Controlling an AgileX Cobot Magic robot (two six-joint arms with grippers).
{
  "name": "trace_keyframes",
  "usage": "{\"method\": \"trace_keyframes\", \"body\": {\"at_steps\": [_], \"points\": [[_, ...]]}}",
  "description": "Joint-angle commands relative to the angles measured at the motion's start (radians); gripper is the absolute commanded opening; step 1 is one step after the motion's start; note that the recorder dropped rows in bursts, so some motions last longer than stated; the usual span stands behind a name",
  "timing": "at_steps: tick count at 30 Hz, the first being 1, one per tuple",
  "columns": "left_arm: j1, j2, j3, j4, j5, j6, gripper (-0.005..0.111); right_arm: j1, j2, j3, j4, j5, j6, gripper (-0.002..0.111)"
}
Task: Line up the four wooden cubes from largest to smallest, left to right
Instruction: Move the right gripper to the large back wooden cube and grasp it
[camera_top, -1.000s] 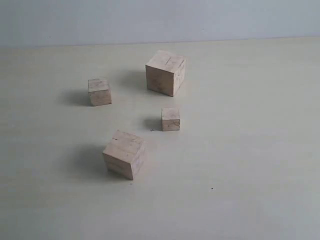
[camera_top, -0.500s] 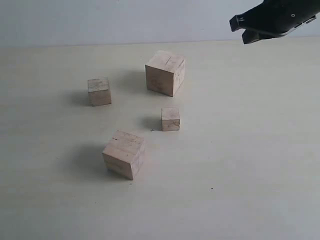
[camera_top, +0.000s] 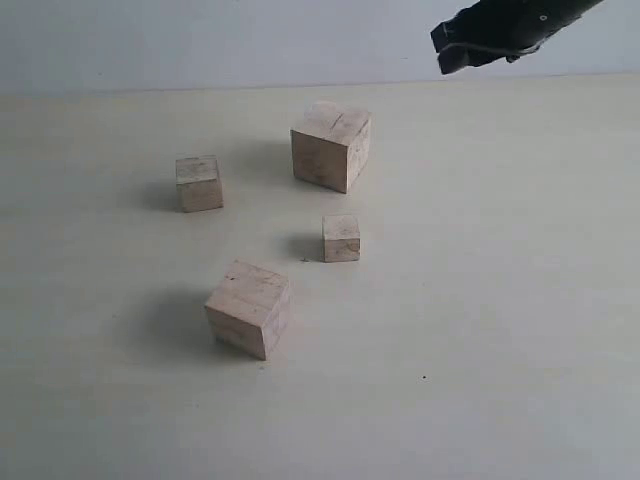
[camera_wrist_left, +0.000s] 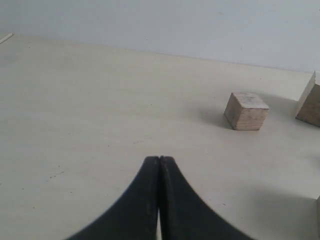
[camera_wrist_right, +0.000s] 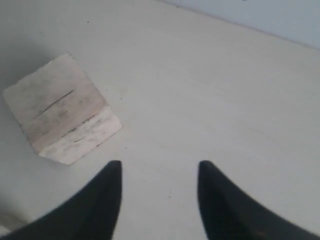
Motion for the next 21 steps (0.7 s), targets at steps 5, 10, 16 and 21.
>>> {"method": "trace_keyframes", "body": {"at_steps": [5,10,16,21], "points": [[-0.006,-0.004,0.004,0.003,-0.008,0.0,0.0,0.002,0.112,-0.195,0.188,0.087,-0.275,0.09],[-0.006,-0.004,0.004,0.003,-0.008,0.0,0.0,0.007,0.141,-0.217,0.342,0.176,-0.612,0.091],[-0.006,-0.004,0.004,0.003,-0.008,0.0,0.0,0.028,0.173,-0.218,0.502,0.201,-0.836,0.091],[-0.006,-0.004,0.004,0.003,-0.008,0.0,0.0,0.048,0.228,-0.218,0.57,0.199,-0.942,0.091]]}}
